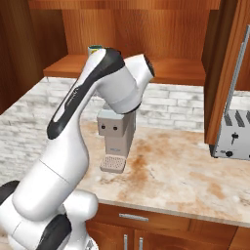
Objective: Pick the mug on the counter and place it in the cabinet with the handle facing the right, like the mugs already inside.
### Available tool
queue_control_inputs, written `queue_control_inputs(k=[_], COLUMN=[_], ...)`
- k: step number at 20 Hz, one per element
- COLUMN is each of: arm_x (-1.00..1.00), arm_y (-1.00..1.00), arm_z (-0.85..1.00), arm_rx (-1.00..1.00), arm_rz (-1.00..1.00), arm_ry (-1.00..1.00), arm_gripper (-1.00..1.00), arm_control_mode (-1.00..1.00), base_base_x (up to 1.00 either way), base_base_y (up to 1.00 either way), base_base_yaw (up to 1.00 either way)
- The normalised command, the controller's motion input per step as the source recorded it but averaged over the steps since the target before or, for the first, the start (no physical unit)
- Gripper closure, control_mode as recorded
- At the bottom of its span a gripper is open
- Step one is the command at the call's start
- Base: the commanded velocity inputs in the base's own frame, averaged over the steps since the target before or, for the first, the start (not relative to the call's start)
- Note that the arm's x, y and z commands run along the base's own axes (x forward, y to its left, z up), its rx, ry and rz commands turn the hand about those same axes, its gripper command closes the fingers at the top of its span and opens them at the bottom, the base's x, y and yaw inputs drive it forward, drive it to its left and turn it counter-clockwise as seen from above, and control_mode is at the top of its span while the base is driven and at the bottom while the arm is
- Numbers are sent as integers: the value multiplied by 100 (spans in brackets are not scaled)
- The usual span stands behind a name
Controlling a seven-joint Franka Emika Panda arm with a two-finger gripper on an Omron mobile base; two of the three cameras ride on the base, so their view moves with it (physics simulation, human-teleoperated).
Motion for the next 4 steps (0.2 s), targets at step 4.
queue_control_inputs(k=[4], arm_x=[-78], arm_y=[23], arm_z=[-53], arm_rx=[2], arm_rz=[-5], arm_ry=[1], arm_gripper=[-100], arm_control_mode=[-100], base_base_x=[0], base_base_y=[0], base_base_yaw=[0])
